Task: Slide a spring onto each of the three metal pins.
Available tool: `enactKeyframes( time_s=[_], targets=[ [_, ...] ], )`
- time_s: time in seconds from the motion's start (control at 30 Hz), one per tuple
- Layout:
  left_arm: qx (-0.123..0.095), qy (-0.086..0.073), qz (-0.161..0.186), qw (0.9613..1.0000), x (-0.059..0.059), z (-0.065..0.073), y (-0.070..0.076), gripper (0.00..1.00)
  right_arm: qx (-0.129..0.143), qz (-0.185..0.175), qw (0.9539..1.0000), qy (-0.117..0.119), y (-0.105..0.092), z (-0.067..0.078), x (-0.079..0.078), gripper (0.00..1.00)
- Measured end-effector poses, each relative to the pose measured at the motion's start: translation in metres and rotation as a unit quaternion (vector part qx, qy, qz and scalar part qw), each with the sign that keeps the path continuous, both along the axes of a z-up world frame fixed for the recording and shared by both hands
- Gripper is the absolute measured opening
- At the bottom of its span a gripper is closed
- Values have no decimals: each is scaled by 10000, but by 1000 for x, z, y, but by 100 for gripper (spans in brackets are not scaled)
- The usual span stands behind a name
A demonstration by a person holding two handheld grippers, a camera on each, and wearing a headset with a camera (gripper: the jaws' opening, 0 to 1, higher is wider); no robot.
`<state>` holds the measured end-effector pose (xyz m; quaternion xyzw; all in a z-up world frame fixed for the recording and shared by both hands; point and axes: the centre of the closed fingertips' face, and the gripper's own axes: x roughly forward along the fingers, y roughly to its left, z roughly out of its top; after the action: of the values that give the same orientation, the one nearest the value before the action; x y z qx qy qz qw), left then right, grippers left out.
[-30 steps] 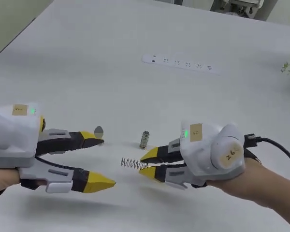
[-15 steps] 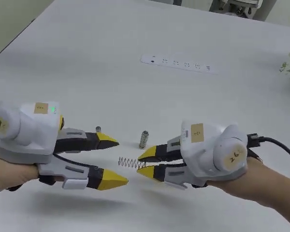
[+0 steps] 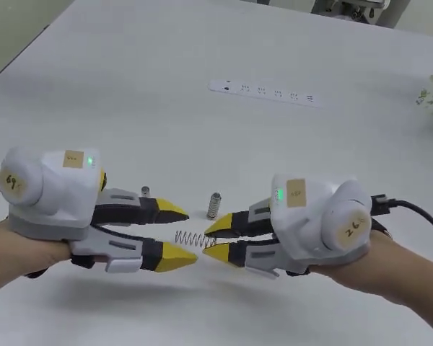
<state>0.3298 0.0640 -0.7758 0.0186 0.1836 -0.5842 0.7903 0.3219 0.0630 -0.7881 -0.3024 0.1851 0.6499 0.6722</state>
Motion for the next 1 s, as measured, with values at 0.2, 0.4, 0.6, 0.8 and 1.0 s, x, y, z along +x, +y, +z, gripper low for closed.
enactKeyframes(
  time_s=[0.2, 0.4, 0.6, 0.8, 1.0],
  targets=[
    [-36, -3, -87, 10000, -3, 1, -3, 15, 14, -12, 10000, 3, -2, 0, 0, 7],
    [1, -65, -164, 9998, -6, -1, -4, 10, 12, 11, 10000, -12, -3, 3, -2, 7],
    [41, -159, -184, 9997, -6, -1, -4, 6, 25, 21, 10000, 20, -3, 3, -3, 7],
    [64, -246, -257, 9993, -7, 0, -5, 5, 16, 22, 10000, 43, -3, 4, -3, 7],
    [58, -270, -320, 9991, -8, 1, -5, 3, 14, -23, 9999, 114, -5, 3, -3, 7]
  ],
)
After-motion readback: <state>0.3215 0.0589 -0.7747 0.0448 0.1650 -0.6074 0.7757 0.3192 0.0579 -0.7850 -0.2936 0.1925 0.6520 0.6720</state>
